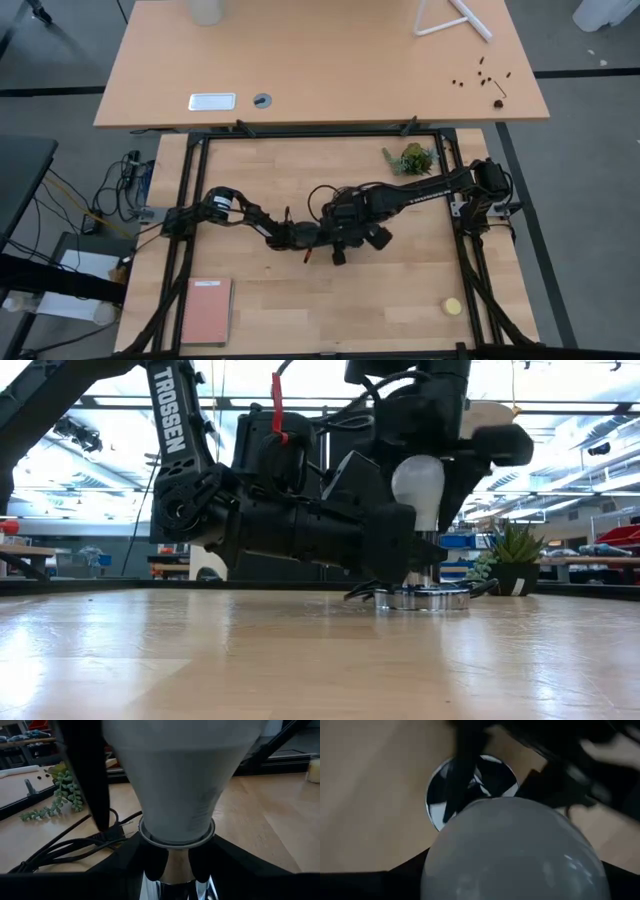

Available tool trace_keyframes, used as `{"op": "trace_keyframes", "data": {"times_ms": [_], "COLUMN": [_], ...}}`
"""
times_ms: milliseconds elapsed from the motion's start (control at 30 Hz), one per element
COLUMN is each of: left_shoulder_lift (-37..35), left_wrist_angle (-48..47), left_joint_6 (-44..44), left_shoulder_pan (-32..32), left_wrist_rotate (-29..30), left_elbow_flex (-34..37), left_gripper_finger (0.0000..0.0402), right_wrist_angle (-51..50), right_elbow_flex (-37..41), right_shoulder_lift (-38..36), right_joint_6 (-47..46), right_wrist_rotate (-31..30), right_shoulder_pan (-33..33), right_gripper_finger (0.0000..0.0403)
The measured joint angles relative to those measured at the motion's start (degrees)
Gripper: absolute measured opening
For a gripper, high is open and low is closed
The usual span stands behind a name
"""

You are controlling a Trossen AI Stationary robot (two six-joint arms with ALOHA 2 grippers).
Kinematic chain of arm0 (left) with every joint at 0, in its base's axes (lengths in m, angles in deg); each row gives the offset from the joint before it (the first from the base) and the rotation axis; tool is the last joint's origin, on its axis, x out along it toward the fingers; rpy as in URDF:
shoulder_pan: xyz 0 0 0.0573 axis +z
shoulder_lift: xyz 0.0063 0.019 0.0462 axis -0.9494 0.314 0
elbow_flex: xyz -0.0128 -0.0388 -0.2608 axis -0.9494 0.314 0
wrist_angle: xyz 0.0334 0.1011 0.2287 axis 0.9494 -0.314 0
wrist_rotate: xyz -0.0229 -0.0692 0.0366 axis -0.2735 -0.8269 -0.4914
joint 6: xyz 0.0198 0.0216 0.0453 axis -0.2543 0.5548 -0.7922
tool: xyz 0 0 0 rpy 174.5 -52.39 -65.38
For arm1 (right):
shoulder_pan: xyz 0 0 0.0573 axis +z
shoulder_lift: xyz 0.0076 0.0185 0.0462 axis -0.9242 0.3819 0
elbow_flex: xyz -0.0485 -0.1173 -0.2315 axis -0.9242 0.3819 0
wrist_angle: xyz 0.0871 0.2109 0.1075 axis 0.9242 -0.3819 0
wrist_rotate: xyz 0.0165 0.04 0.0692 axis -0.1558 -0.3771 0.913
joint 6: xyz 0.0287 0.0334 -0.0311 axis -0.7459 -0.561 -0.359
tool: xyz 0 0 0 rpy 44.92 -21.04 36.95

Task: Screw lightbulb
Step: Remove the lightbulb from the silver lamp

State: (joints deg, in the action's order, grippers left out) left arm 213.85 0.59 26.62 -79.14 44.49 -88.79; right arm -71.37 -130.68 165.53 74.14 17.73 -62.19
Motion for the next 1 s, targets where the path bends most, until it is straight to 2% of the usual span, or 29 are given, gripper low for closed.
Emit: {"op": "trace_keyframes", "data": {"times_ms": [67, 133, 200, 400, 567, 700, 867, 1000], "left_shoulder_lift": [0.0, 0.0, 0.0, -0.1, -0.1, 0.0, 0.0, 0.0], "left_wrist_angle": [0.0, 0.0, 0.1, 0.0, -0.2, -0.2, -0.2, -0.2], "left_joint_6": [0.0, 0.0, 0.0, -0.1, -0.1, 0.7, 1.2, 1.3], "left_shoulder_pan": [0.0, 0.1, 0.1, 0.0, -0.1, -0.1, -0.1, -0.1], "left_wrist_rotate": [0.1, 0.1, 0.0, -0.8, -1.1, -1.1, -0.9, -0.7], "left_elbow_flex": [0.0, 0.0, 0.0, 0.0, 0.0, 0.0, 0.0, 0.0], "left_gripper_finger": [0.0184, 0.0184, 0.0184, 0.0184, 0.0184, 0.0184, 0.0184, 0.0184], "right_wrist_angle": [0.0, -0.3, -0.8, -7.3, -9.5, -9.6, -9.2, -8.0], "right_elbow_flex": [0.0, -0.2, -0.7, -5.0, -7.0, -7.0, -7.0, -6.8], "right_shoulder_lift": [0.0, 0.1, 0.2, 0.2, 0.2, 0.2, 0.2, 0.7], "right_joint_6": [8.1, 8.5, 5.0, -15.6, -33.7, -49.1, -63.8, -74.1], "right_wrist_rotate": [-0.7, -1.2, -2.1, -2.4, 2.4, 6.0, 5.3, 2.3], "right_shoulder_pan": [-0.1, -0.1, 0.1, 1.0, 1.3, 1.3, 1.5, 1.6], "right_gripper_finger": [0.0255, 0.026, 0.0274, 0.0328, 0.0359, 0.0367, 0.0366, 0.0362]}}
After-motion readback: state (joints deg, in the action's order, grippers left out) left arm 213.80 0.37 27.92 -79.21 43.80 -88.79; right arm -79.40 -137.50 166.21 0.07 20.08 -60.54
